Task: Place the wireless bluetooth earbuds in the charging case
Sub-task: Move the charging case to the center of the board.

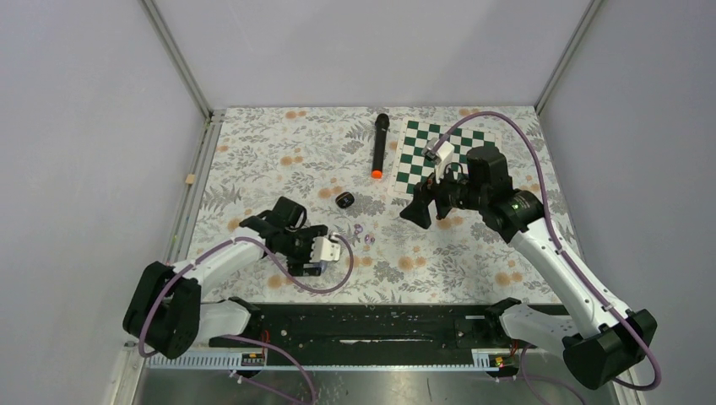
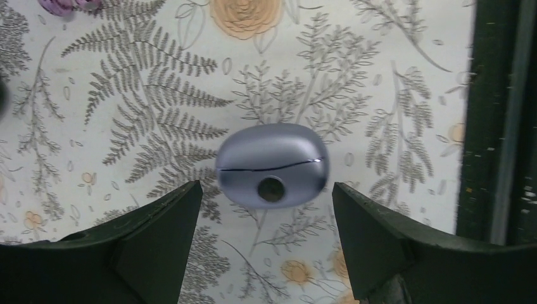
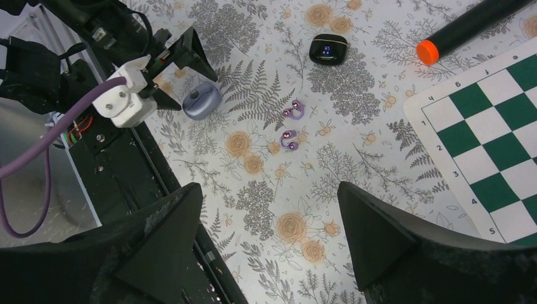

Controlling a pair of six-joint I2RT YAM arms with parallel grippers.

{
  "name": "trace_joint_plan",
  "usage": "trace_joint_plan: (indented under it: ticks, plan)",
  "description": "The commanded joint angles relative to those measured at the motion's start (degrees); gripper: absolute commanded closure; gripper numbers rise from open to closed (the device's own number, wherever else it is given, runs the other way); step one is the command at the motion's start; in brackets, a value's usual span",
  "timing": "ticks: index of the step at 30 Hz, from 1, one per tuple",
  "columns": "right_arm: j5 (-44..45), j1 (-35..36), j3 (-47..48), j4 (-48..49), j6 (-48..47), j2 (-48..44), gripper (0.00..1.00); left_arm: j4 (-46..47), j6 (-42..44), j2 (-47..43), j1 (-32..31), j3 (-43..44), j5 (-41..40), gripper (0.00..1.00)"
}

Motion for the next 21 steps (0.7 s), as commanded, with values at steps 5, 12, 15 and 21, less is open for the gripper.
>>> trace_joint_plan:
  ticks: [5, 12, 15, 21]
  plan:
    - [2.6, -0.5, 1.3, 1.2, -2.6, -2.1, 0.13, 15.0, -2.0, 4.8, -2.8, -0.5, -3.8, 0.24]
    - [3.1, -0.8, 0.6, 0.8, -1.4, -1.7, 0.13, 17.0, -9.7, 6.3, -9.2, -1.4, -6.1, 0.35]
    - [4.0, -0.8, 0.7, 0.3, -0.7, -0.9, 0.13, 22.2, -18.3, 8.1, -11.1, -0.1, -9.8, 0.38]
    - [5.6, -1.2, 2.4, -0.4, 0.7, 1.6, 0.13, 22.4, -31.8, 11.6, -10.3, 8.1, -15.5, 0.31]
